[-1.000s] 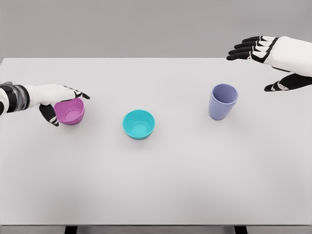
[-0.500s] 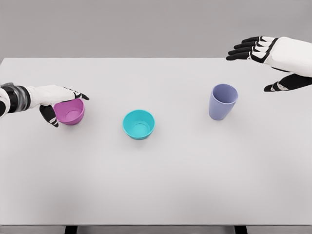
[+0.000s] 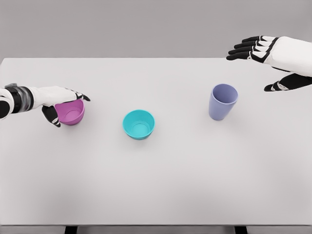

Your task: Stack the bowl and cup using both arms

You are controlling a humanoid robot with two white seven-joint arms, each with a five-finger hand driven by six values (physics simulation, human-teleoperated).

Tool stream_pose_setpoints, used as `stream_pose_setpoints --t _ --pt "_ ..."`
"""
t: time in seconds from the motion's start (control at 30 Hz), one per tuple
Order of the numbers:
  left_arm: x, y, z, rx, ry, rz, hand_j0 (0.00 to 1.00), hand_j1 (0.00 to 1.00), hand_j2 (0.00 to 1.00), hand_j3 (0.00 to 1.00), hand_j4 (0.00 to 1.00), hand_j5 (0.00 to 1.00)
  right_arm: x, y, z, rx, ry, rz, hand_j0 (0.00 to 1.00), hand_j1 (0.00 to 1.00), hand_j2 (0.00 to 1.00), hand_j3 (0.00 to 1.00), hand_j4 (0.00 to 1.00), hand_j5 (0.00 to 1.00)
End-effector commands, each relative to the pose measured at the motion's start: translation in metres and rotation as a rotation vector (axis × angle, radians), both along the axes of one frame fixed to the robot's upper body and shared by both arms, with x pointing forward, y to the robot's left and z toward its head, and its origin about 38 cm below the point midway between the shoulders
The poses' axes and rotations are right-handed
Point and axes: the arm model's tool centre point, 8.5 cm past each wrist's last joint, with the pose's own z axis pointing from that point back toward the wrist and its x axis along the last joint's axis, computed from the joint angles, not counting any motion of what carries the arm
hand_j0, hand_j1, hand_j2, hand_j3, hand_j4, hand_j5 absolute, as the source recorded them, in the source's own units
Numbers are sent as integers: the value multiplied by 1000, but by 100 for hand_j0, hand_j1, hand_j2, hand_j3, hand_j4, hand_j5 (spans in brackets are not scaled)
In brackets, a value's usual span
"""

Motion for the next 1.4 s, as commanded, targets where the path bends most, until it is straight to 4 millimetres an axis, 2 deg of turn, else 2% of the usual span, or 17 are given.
stream_pose_setpoints --t 0.0,0.17,0.53,0.97,1.37 --pt "0 0 -1 2 2 0 91 91 91 91 91 91 0 0 0 6 3 -1 100 100 100 100 100 100" --pt "-1 1 -2 2 5 1 80 80 80 80 80 80 0 0 0 6 3 -1 100 100 100 100 100 100" --pt "-4 -8 12 -18 -20 -30 70 70 70 70 70 70 0 0 1 7 2 -1 100 100 100 100 100 100" --pt "-15 -20 30 -21 -57 -89 66 66 66 66 66 66 0 0 1 7 2 -1 100 100 100 100 100 100" --pt "-25 -39 43 -28 -89 -161 66 66 66 66 66 66 0 0 0 7 3 0 100 100 100 100 100 100"
